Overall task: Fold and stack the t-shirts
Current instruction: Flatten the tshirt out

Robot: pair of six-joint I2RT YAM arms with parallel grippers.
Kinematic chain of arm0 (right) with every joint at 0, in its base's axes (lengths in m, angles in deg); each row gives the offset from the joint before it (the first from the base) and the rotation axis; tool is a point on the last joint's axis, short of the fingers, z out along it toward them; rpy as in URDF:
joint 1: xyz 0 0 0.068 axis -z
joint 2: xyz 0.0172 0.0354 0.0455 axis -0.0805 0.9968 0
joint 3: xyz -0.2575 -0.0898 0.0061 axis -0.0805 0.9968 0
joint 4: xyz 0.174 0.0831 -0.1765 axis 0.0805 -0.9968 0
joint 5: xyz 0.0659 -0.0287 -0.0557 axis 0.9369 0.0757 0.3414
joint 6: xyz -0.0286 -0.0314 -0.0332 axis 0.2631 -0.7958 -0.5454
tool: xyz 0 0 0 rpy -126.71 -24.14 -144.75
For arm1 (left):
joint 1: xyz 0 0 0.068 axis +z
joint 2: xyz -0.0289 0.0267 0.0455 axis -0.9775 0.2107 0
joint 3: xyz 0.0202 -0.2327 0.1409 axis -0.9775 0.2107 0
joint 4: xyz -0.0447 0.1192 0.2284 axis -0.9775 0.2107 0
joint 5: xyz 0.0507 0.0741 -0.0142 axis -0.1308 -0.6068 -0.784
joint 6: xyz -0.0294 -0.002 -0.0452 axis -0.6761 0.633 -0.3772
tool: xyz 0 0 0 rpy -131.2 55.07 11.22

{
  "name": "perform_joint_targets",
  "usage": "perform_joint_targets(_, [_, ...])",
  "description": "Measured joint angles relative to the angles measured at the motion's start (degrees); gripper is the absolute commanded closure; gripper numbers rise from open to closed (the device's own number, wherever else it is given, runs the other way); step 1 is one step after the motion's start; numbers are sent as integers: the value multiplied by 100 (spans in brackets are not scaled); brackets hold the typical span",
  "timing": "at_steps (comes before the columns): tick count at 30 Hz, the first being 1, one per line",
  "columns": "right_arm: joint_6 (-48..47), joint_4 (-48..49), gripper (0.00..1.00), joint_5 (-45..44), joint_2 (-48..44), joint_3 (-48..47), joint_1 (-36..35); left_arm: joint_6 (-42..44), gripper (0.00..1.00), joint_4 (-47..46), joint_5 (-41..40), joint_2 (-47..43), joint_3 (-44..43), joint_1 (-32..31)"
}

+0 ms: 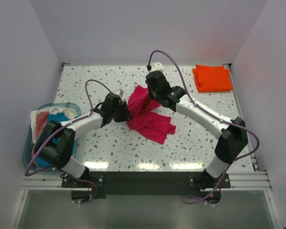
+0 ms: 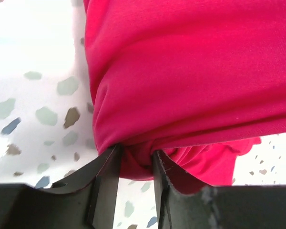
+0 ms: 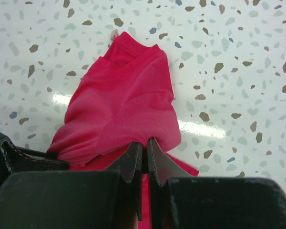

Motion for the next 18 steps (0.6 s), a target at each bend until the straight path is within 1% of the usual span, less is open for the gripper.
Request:
perform_joint_targets(2, [-42,-131,100,2,-20,-109,101,-26,77,-155,85,120,-74,-2])
perform_joint_targets(3, [-61,-203,100,4,-24,-179,127,-35,90,-223,120,192,-142,-2])
perform_joint_targets(4, [-85,-286,100,0,-28,-264,149,-57,97,-254,149,249,-212,-2])
perform_joint_targets(5, [-111,-345,100,2,-35,-339,153,-61,100,-275,173,308,-317,-2])
perform_joint_targets(8, [-208,-472,100,-42,-72,-643,168,-33,100,-173,136,387,-693,-7])
perform_joint_targets(13, [-376,-684,100,-151,-321,-1082,291,59,100,332,-199,295,-1554,11])
perform_joint_targets(15, [-442,-758,100,-205,-490,-1215,323,136,100,479,-282,98,-1792,57])
perform_joint_targets(18, [-555,-820,100,-238,-859,-1377,326,267,100,645,-304,-448,-2044,256])
